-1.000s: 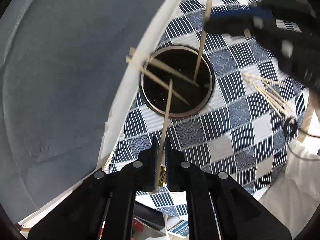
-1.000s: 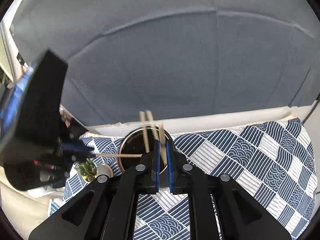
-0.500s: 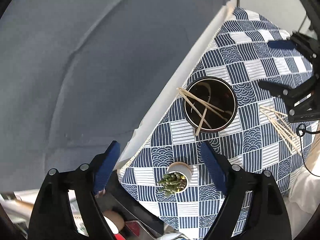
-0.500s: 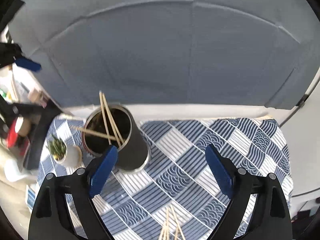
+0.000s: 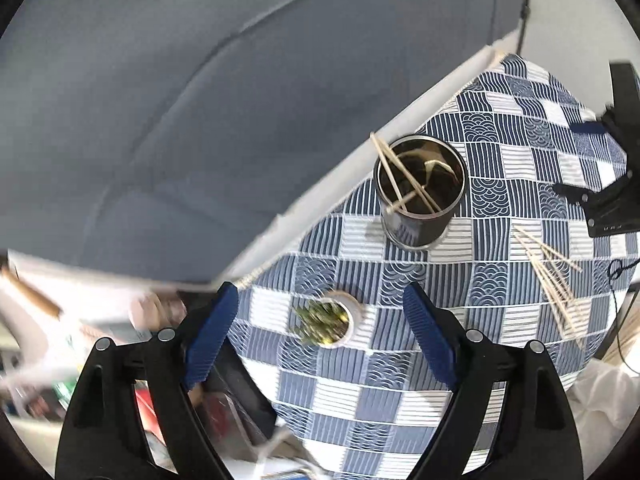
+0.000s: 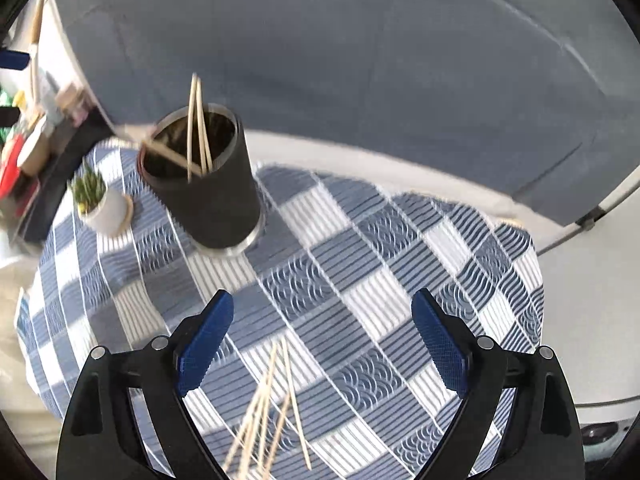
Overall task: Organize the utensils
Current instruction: 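Move both open grippers back toward the remaining wooden sticks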
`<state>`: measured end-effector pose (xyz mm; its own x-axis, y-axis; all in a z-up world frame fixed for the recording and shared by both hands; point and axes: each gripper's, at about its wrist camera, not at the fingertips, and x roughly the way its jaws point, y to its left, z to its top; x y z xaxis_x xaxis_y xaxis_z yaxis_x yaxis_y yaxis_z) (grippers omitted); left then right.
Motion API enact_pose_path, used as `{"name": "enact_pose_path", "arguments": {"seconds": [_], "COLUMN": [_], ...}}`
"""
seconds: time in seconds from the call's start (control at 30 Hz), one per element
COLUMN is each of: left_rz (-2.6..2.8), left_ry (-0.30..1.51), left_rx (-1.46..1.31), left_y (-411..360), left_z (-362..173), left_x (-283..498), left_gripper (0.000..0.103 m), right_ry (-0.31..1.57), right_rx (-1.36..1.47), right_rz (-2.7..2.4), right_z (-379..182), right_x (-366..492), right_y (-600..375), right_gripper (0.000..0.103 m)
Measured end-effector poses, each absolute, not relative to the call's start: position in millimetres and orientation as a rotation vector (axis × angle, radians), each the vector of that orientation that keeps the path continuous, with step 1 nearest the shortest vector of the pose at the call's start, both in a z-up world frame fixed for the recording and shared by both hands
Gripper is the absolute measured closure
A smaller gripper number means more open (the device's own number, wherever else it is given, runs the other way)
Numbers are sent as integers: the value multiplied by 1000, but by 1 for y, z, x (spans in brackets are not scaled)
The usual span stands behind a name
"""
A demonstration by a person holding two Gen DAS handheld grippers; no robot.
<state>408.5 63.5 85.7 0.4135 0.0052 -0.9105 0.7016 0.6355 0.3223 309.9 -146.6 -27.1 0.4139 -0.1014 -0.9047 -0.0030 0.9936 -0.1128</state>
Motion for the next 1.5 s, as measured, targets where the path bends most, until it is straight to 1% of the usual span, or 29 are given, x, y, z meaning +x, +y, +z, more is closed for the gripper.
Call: {"name": "enact_pose_path", "arguments": {"seconds": [0.43,0.63,0.73,0.97,1.17,1.37,1.5], "left_rz": [-291,-217,-208,-215,-199,-172,-193], "left_ry": [1192,1236,1261,1308,1301,1265,1216], "left_rx": [512,396,348,262,143,98,99], "left_y": [142,168,174,173,168,149,118], "left_z": [41,9,-15,-72,-110,-127,-131], "left_x": [336,295,274,241,215,201,186], "left_gripper": [20,20,20,20,20,20,20], "right_ry": [1267,1285,1306,1355,1382,1400,1413], "right_rx": [-187,-192,-180,-192,-208,-190,-179], "right_rz": [48,79,86,82,113,153,184], "right_z": [-97,-123,-138,-167,-184,-196,-205], "right_x": [250,226,219,214,219,231,239], "right_y": [-154,-155,-157,-163,-166,-171,-176], "right_gripper": [17,17,17,17,17,17,17]}}
